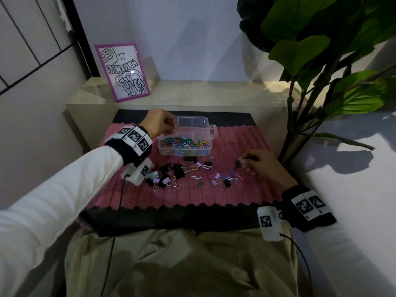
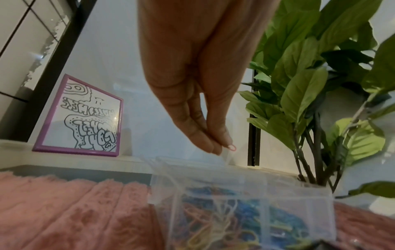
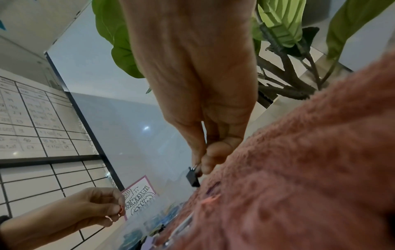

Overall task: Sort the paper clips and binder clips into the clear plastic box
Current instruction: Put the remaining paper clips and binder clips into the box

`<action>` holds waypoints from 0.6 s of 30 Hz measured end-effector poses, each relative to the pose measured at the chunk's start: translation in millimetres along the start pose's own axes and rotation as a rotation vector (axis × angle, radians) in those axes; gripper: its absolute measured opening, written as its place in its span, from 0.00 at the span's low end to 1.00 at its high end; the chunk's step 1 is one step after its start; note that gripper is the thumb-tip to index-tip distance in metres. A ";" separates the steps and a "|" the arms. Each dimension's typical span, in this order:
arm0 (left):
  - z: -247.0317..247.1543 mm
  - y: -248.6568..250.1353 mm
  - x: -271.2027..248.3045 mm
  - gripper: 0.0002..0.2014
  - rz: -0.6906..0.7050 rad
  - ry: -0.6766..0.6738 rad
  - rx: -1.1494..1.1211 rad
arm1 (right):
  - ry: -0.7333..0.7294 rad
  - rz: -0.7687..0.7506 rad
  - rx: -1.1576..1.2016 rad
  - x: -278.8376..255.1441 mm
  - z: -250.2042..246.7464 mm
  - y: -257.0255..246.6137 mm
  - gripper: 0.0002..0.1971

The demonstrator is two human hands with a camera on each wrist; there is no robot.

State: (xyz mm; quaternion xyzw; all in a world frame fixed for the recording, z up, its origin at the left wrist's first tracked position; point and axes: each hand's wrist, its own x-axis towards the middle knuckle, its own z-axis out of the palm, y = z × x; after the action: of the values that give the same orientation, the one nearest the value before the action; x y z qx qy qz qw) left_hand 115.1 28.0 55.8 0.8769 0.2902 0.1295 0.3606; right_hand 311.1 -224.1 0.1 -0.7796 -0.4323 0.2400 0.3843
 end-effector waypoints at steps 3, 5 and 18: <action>2.9 -5.2 4.4 0.05 -0.002 -0.004 0.083 | 0.065 -0.002 0.081 -0.7 1.8 -2.5 0.10; 4.4 -7.1 4.9 0.05 -0.012 -0.013 0.107 | 0.079 -0.011 0.116 -2.1 5.5 -4.9 0.06; 2.9 -4.1 3.3 0.05 -0.017 -0.018 0.067 | -0.190 -0.176 -0.358 -19.6 23.2 -2.0 0.15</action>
State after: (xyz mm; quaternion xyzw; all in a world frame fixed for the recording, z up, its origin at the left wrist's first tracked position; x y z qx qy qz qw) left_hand 117.2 30.7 50.9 0.8871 0.2985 0.1090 0.3348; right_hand 283.7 -231.2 -11.2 -0.7685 -0.5688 0.1973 0.2167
